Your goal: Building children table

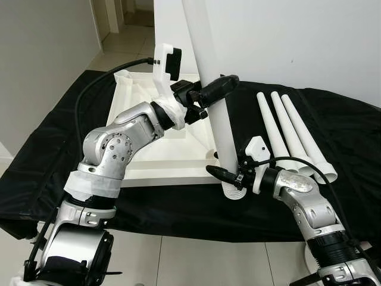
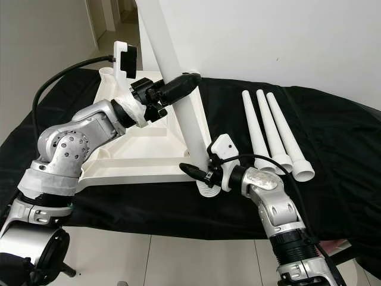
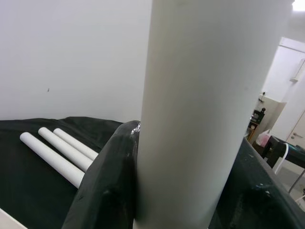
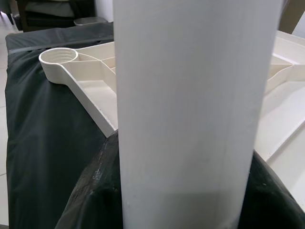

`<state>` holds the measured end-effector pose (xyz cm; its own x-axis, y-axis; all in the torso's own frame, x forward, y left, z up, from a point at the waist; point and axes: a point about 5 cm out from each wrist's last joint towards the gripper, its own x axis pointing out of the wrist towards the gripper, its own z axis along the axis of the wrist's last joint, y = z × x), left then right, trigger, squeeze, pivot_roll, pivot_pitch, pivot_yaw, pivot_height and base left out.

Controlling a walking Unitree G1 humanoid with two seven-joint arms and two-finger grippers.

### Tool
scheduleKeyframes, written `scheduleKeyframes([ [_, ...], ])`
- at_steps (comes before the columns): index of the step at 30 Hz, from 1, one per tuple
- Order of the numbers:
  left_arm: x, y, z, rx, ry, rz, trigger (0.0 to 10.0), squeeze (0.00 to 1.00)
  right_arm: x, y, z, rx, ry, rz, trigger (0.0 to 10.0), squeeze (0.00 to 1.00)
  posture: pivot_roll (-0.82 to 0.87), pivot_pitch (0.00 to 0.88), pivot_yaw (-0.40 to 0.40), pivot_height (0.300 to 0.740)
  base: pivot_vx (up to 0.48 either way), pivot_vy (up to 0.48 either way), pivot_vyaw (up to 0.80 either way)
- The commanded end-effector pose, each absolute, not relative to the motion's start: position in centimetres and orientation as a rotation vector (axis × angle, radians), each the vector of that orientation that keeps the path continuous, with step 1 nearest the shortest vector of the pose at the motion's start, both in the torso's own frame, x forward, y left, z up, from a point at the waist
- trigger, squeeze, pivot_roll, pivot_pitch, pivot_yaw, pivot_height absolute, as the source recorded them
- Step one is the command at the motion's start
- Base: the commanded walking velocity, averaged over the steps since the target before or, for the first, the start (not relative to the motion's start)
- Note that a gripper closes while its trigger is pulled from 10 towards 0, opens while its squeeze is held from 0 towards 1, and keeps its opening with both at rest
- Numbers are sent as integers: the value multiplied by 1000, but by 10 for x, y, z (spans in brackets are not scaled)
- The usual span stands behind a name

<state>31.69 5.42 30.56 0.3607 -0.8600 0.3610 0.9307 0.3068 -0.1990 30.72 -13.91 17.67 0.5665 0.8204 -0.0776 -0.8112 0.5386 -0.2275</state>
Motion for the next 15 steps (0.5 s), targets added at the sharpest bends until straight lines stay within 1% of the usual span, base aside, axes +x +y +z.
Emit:
scheduleKeyframes([
  [1,310,50,313,-382,-247,-1330,0,0,310,-140,182,-235,-57,955,10000,0,52,0,-12,740,0,0,0],
  [3,311,49,313,-360,-249,-1311,0,0,310,-139,182,-231,-57,953,10000,0,55,0,-10,740,0,0,0],
  [4,316,48,313,-323,-234,-1244,0,0,311,-139,182,-204,-54,941,10000,0,55,0,-10,740,0,0,0],
  [5,316,48,313,-323,-234,-1244,0,0,311,-139,182,-204,-54,941,10000,0,55,0,-10,740,0,0,0],
  [6,321,47,314,-315,-212,-1200,10000,0,313,-138,183,-196,-62,926,10000,600,56,0,-10,740,0,0,0],
  [9,321,47,314,-315,-212,-1200,10000,0,313,-138,183,-196,-62,926,10000,600,56,0,-10,740,0,0,0],
  [10,326,46,316,-299,-196,-1135,10000,0,314,-138,184,-178,-67,907,10000,1000,56,0,-10,740,0,0,0],
  [12,326,46,316,-299,-196,-1135,10000,0,314,-138,184,-178,-67,907,10000,1000,56,0,-10,740,0,0,0],
  [13,333,45,319,-268,-178,-1042,10000,0,319,-137,186,-165,-78,861,10000,1000,56,0,-10,740,0,0,0],
  [15,342,42,323,-235,-115,-967,10000,0,325,-136,192,-175,-108,806,10000,1000,58,0,-11,740,0,0,0],
])
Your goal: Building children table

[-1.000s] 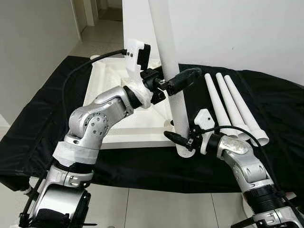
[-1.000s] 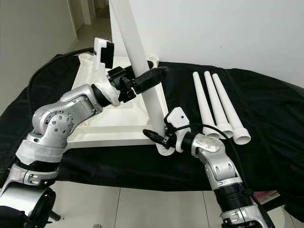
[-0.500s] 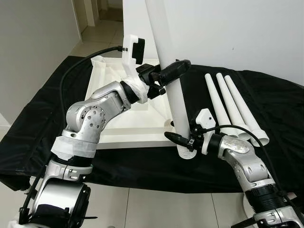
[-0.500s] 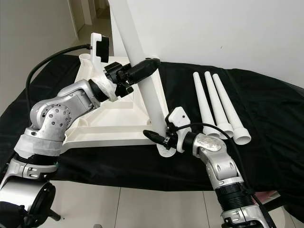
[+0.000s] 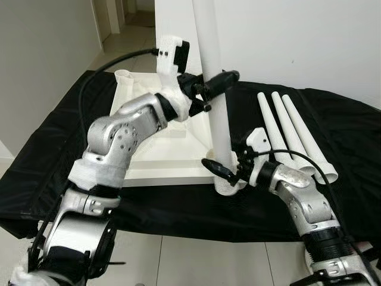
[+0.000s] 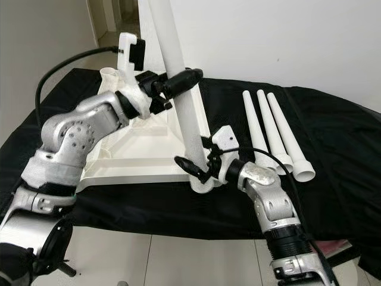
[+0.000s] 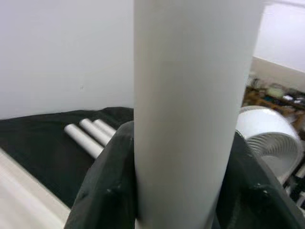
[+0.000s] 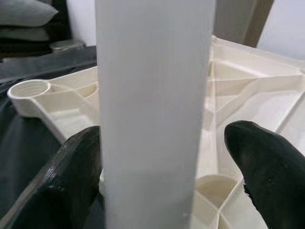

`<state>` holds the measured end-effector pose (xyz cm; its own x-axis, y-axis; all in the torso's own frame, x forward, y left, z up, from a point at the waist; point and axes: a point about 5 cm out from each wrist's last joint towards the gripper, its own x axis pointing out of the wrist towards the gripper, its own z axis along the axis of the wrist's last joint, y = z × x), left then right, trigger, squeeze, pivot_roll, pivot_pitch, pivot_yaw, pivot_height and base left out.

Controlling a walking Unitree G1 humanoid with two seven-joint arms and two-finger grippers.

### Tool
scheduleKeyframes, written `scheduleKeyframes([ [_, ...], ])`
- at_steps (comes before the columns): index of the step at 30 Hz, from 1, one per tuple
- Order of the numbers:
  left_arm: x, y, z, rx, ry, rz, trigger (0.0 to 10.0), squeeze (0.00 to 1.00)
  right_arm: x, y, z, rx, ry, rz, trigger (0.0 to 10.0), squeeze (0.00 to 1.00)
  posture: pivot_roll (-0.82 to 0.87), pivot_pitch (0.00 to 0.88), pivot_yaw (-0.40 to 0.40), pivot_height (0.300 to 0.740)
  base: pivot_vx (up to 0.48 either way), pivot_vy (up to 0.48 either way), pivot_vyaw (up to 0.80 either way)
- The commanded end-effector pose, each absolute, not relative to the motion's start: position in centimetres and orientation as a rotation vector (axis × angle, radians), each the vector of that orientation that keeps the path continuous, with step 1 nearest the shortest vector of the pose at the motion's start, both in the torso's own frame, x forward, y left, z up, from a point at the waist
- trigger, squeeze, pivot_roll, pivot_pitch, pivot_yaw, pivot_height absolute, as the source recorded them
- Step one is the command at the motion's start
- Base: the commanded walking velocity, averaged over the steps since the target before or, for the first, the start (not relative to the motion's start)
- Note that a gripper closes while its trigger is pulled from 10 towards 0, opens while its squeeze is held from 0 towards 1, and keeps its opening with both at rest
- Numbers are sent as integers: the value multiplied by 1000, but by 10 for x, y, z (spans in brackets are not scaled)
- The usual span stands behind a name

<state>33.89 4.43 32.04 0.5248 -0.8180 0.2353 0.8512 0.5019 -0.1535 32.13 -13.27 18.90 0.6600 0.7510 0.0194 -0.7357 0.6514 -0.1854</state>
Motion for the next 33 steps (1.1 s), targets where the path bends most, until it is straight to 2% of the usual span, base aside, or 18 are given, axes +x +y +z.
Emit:
scheduleKeyframes([
  [1,345,41,325,-242,-86,-960,10000,0,329,-135,197,-176,-122,776,10000,1000,56,0,-11,740,0,0,0],
  [12,362,33,359,-251,-151,-841,10000,0,348,-121,221,-156,-202,648,10000,1000,53,0,-4,740,0,0,0],
  [13,362,30,363,-258,-156,-832,10000,0,350,-118,223,-149,-206,628,10000,710,53,0,-4,740,0,0,0],
  [14,362,30,363,-258,-156,-832,10000,0,350,-118,223,-149,-206,628,10000,710,53,0,-4,740,0,0,0],
  [15,362,27,369,-259,-168,-820,10000,0,353,-115,224,-137,-205,604,10000,0,54,0,-1,740,0,0,0],
  [18,362,24,374,-272,-167,-813,10000,0,358,-112,225,-120,-201,568,10000,0,52,0,1,740,0,0,0],
  [25,358,7,401,-293,-245,-733,10000,0,377,-98,227,-89,-200,318,10000,0,53,0,6,740,0,0,0],
  [33,349,-9,403,-287,-282,-725,10000,0,381,-90,227,-101,-199,135,10000,0,55,1,-3,740,0,0,0],
])
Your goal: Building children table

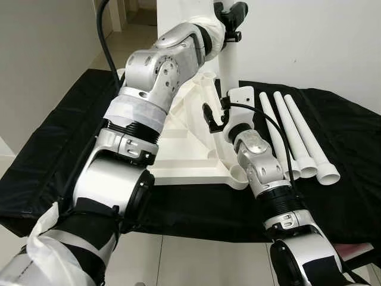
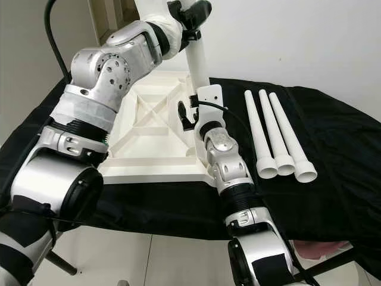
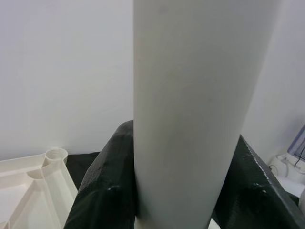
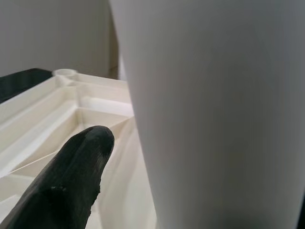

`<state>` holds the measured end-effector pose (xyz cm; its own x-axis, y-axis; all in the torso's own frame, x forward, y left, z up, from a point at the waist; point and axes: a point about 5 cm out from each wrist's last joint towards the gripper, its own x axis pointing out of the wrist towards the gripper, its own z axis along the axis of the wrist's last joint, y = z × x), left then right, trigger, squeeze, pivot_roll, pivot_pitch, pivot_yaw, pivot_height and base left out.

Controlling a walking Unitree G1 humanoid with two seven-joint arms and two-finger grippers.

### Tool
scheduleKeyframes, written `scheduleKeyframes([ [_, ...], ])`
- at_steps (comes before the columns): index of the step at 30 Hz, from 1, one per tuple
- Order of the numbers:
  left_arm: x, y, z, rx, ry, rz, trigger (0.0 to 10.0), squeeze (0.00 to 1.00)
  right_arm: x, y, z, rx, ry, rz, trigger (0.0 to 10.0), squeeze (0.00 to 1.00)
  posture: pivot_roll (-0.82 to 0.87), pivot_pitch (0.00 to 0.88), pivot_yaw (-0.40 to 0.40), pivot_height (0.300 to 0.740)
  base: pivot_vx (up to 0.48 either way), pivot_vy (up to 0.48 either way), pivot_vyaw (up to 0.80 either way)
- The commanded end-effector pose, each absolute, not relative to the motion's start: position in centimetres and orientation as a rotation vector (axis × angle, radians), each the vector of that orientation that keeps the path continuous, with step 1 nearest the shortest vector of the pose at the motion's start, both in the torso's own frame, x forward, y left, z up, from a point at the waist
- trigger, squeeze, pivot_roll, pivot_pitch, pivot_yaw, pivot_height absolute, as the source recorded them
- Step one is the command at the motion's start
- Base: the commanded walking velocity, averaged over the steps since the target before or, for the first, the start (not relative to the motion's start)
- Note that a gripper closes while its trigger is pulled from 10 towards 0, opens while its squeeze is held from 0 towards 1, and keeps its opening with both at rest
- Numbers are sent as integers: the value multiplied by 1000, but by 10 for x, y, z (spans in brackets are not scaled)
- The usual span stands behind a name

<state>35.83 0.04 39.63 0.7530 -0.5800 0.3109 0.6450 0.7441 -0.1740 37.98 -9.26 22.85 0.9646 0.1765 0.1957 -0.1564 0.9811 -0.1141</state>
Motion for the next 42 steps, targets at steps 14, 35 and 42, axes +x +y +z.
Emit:
scheduleKeyframes([
  [14,346,-24,399,-245,-291,-737,10000,0,379,-77,231,-209,-235,89,10000,0,52,10,-2,740,0,0,0],
  [35,341,-37,394,-204,-297,-756,10000,0,377,-82,226,-258,-204,30,5725,0,33,30,9,740,0,0,0],
  [42,341,-37,393,-203,-299,-757,10000,0,377,-82,226,-243,-207,30,0,0,32,33,9,740,0,0,0],
])
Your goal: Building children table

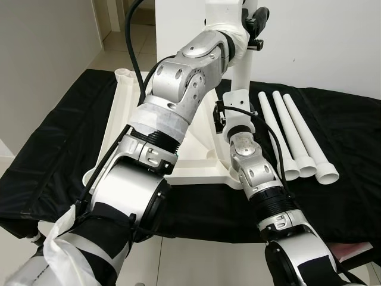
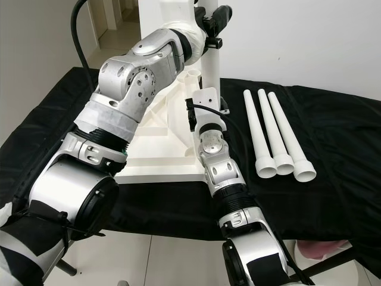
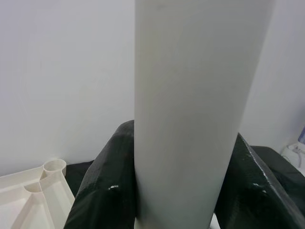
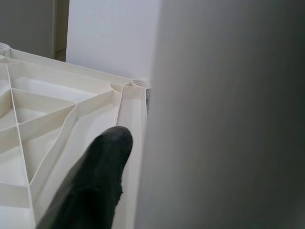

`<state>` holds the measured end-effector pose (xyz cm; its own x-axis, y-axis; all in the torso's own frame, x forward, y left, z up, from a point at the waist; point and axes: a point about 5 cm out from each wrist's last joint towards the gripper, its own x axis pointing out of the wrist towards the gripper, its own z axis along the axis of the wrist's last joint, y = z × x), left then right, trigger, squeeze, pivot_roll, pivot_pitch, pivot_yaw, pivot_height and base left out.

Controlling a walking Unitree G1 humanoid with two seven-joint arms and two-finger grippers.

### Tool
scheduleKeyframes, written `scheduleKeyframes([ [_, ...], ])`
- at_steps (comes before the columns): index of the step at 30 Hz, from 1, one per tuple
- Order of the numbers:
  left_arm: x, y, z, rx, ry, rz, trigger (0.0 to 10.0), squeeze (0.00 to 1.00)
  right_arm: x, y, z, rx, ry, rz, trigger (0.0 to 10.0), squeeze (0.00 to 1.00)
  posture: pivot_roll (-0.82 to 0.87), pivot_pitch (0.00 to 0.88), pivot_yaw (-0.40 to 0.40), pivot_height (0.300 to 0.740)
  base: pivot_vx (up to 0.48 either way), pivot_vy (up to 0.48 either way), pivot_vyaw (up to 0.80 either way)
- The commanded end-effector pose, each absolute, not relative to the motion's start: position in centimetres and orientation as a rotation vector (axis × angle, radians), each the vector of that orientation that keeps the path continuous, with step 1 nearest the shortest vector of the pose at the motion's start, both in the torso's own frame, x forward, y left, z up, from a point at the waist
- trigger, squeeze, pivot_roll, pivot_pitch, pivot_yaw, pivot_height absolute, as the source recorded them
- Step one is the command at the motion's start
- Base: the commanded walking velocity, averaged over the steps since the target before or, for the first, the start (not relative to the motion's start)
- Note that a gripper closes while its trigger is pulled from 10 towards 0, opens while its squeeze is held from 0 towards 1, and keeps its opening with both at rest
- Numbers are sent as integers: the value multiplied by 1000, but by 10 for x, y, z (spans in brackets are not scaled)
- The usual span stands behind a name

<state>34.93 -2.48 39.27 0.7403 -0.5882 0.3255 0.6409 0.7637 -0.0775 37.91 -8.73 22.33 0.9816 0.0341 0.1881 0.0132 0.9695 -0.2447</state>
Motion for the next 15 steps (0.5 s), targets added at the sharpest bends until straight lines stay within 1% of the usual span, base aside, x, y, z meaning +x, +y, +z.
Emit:
scheduleKeyframes([
  [1,341,-37,393,-203,-299,-757,10000,0,377,-82,226,-243,-207,30,0,0,32,33,9,740,0,0,0],
  [12,342,-38,392,-191,-291,-757,10000,0,373,-87,227,-241,-238,6,0,0,33,35,15,740,0,0,0],
  [13,341,-39,392,-174,-300,-766,10000,0,372,-88,225,-218,-228,6,0,0,32,36,18,740,0,0,0],
  [14,340,-40,392,-163,-306,-779,10000,0,372,-90,225,-216,-223,-7,980,0,32,37,19,740,0,0,0],
  [15,338,-41,391,-159,-310,-793,10000,0,372,-91,225,-217,-219,-15,980,0,32,37,19,740,0,0,0],
])
